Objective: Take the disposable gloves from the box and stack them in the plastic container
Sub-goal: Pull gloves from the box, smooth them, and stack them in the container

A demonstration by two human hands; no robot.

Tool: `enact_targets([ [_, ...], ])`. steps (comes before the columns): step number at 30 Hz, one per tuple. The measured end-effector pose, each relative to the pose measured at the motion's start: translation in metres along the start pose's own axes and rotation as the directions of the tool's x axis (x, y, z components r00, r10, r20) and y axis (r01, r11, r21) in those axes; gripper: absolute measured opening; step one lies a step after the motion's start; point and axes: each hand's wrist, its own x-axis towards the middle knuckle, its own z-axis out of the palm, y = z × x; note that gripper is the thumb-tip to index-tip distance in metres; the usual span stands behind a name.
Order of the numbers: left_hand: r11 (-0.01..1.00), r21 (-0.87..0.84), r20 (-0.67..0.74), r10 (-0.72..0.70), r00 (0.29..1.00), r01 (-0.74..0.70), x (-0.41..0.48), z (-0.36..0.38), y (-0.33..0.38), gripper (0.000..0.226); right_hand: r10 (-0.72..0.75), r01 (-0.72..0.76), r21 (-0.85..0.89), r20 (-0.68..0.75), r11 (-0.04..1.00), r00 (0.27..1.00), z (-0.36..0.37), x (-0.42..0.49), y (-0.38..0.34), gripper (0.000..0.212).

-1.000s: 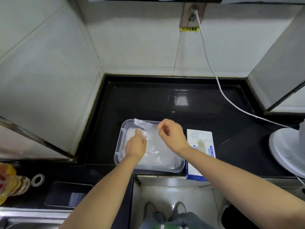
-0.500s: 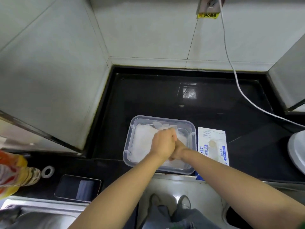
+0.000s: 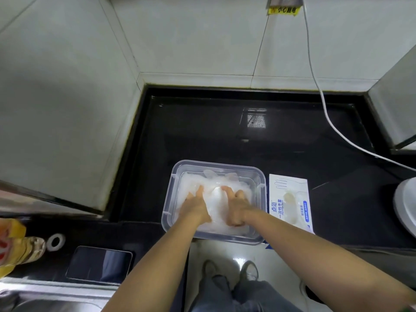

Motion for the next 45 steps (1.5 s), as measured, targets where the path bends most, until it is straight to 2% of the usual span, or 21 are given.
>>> enact_targets([
  [2, 1.0, -0.009, -0.017, -0.007, 1.0, 0.006, 0.003, -0.001, 0.001, 0.111, -0.006, 0.006, -0.014, 0.011, 1.0, 1.0, -0.001, 0.001, 0.0, 0.113],
  [6, 0.998, 0.059, 0.088, -0.012, 0.996, 0.007, -0.003, -0.003, 0.003, 0.105, -0.037, 0.039, -0.015, 0.091, 0.999, 0.995, -0.008, -0.003, 0.001, 0.115],
  [9, 0.993, 0.109, -0.019, 0.043, 0.999, -0.04, -0.017, -0.009, 0.006, 0.083, -0.057, 0.047, 0.096, 0.107, 0.994, 0.993, -0.016, -0.011, -0.004, 0.101],
  [12, 0.991, 0.118, -0.252, 0.091, 0.963, -0.063, -0.032, -0.018, 0.016, 0.062, -0.114, 0.122, 0.278, -0.043, 0.953, 0.993, -0.027, -0.019, -0.009, 0.062],
  [15, 0.99, 0.107, -0.467, 0.131, 0.875, -0.092, -0.047, -0.021, 0.036, 0.038, -0.237, 0.373, 0.5, -0.316, 0.781, 0.919, -0.048, -0.038, -0.008, 0.021],
  [17, 0.986, 0.089, -0.542, 0.165, 0.824, -0.138, -0.056, -0.02, 0.051, 0.025, -0.23, 0.508, 0.483, -0.523, 0.714, 0.821, -0.067, -0.053, 0.002, 0.018],
  [18, 0.982, 0.087, -0.56, 0.187, 0.807, -0.167, -0.06, -0.019, 0.06, 0.025, -0.2, 0.533, 0.453, -0.598, 0.714, 0.776, -0.074, -0.059, 0.011, 0.018],
  [20, 0.972, 0.071, -0.569, 0.225, 0.791, -0.225, -0.069, -0.015, 0.079, 0.026, -0.097, 0.478, 0.417, -0.666, 0.773, 0.739, -0.081, -0.06, 0.037, 0.015],
  [22, 0.957, 0.054, -0.556, 0.265, 0.788, -0.284, -0.075, -0.009, 0.097, 0.025, 0.029, 0.315, 0.398, -0.658, 0.862, 0.752, -0.081, -0.059, 0.067, 0.013],
  [24, 0.942, 0.05, -0.543, 0.305, 0.782, -0.333, -0.078, -0.002, 0.113, 0.023, 0.125, 0.106, 0.366, -0.554, 0.924, 0.823, -0.075, -0.06, 0.094, 0.012],
  [26, 0.924, 0.051, -0.526, 0.346, 0.777, -0.378, -0.08, 0.006, 0.127, 0.018, 0.181, -0.075, 0.271, -0.392, 0.96, 0.902, -0.064, -0.06, 0.117, 0.026],
  [27, 0.914, 0.049, -0.513, 0.369, 0.775, -0.403, -0.08, 0.01, 0.133, 0.014, 0.199, -0.129, 0.218, -0.339, 0.967, 0.919, -0.058, -0.058, 0.126, 0.031],
  [29, 0.886, 0.034, -0.465, 0.424, 0.777, -0.463, -0.081, 0.019, 0.144, 0.01, 0.182, -0.128, 0.169, -0.354, 0.977, 0.917, -0.048, -0.054, 0.137, 0.025],
  [31, 0.856, 0.003, -0.388, 0.478, 0.788, -0.518, -0.082, 0.026, 0.155, 0.015, 0.166, -0.092, 0.192, -0.414, 0.977, 0.895, -0.042, -0.053, 0.143, 0.02],
  [35, 0.87, 0.023, -0.223, 0.484, 0.846, -0.492, -0.077, 0.042, 0.175, 0.032, 0.141, -0.012, 0.279, -0.448, 0.96, 0.883, -0.048, -0.06, 0.15, 0.033],
  [38, 0.916, 0.114, -0.069, 0.394, 0.916, -0.385, -0.07, 0.055, 0.183, 0.047, 0.129, 0.122, 0.488, -0.45, 0.864, 0.884, -0.055, -0.066, 0.155, 0.036],
  [40, 0.924, 0.149, 0.001, 0.356, 0.935, -0.352, -0.065, 0.06, 0.185, 0.051, 0.164, 0.187, 0.635, -0.451, 0.749, 0.877, -0.058, -0.068, 0.16, 0.031],
  [43, 0.947, 0.07, -0.026, 0.317, 0.948, -0.315, -0.062, 0.061, 0.188, 0.048, 0.216, 0.26, 0.831, -0.406, 0.492, 0.888, -0.065, -0.071, 0.166, 0.028],
  [45, 0.956, -0.023, -0.064, 0.292, 0.954, -0.294, -0.06, 0.059, 0.189, 0.052, 0.196, 0.295, 0.872, -0.392, 0.391, 0.899, -0.072, -0.074, 0.168, 0.031],
])
